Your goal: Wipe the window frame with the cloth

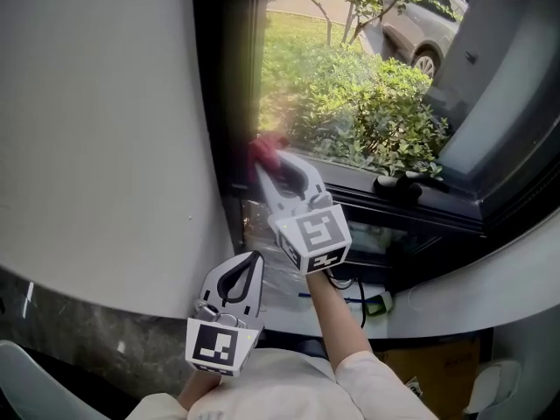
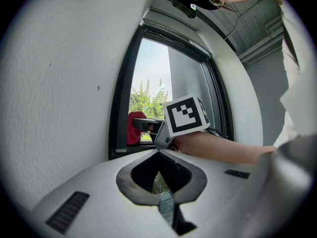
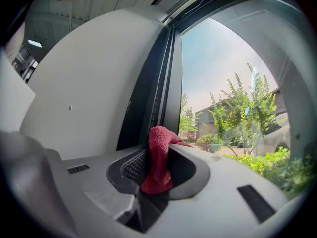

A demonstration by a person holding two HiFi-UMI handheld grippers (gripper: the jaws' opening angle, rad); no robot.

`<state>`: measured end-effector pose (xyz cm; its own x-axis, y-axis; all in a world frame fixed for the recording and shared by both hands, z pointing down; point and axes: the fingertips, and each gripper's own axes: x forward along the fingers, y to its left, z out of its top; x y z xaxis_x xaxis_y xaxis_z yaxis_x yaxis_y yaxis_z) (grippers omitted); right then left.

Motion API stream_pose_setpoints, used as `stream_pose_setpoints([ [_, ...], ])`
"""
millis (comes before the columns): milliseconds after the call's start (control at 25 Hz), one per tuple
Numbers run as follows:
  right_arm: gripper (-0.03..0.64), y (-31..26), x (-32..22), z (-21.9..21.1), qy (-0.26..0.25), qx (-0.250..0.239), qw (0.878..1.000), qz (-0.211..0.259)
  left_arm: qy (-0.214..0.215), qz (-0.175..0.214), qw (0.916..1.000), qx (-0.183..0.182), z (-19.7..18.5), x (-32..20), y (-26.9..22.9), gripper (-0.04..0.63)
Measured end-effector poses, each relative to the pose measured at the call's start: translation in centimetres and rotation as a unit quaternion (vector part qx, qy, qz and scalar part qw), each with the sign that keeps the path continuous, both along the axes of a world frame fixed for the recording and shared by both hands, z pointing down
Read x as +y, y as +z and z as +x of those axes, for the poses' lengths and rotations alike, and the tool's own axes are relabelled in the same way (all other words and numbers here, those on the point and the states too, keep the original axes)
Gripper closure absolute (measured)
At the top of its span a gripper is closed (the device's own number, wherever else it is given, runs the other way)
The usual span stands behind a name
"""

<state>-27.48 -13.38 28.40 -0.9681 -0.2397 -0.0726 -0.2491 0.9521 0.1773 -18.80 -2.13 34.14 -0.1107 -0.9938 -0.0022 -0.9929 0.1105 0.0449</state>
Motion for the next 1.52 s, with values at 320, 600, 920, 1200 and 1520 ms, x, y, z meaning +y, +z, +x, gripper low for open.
stream_pose_setpoints([
  [320,0.523,1.4,-1.7,0.1,0.065,0.046,0.996,0.026,-0.004,-0.006,1.0000,0.000,-0.3,0.2,0.3,0.588],
  [600,0.525,2.3,-1.9,-0.7,0.101,0.092,0.989,0.057,-0.002,-0.022,0.9998,-0.001,-0.4,0.3,0.9,0.588],
  [920,0.525,2.7,-2.2,-0.9,0.112,0.125,0.984,0.056,-0.004,-0.015,0.9999,0.000,-0.7,-0.1,0.7,0.588],
  [1200,0.526,3.2,-2.2,-1.1,0.132,0.141,0.977,0.086,-0.008,-0.018,0.9998,0.002,-0.9,-0.5,0.9,0.588],
  [1520,0.526,3.4,-2.3,-1.0,0.139,0.147,0.974,0.098,-0.012,-0.020,0.9997,0.003,-0.9,-0.5,1.1,0.588],
])
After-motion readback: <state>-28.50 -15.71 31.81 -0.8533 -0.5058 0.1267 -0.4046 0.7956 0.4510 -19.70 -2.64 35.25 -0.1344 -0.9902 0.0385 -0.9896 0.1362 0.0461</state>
